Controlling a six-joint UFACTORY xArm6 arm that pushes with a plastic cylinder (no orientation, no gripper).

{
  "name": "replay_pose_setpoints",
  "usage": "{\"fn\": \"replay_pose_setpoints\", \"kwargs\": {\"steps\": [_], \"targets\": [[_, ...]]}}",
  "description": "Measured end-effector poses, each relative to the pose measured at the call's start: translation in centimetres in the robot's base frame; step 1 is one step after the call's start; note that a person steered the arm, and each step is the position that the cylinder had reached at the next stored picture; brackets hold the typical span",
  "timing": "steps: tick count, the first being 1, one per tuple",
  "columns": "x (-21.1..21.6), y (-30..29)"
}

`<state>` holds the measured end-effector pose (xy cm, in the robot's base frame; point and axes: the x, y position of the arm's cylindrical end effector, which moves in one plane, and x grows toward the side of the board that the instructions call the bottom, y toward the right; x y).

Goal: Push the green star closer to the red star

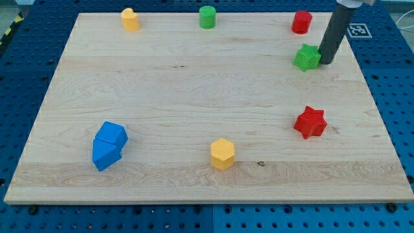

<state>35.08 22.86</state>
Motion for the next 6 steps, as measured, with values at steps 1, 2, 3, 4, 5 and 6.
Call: {"fn": "replay_pose_setpoints", "kwargs": {"steps": [1,2,3,4,5,6], "targets": [[1.1,0.0],[-2.2,0.7],[-4.0,-1.2],[-2.7,-4.2],[0.2,-5.7],[3.0,-5.8]]}}
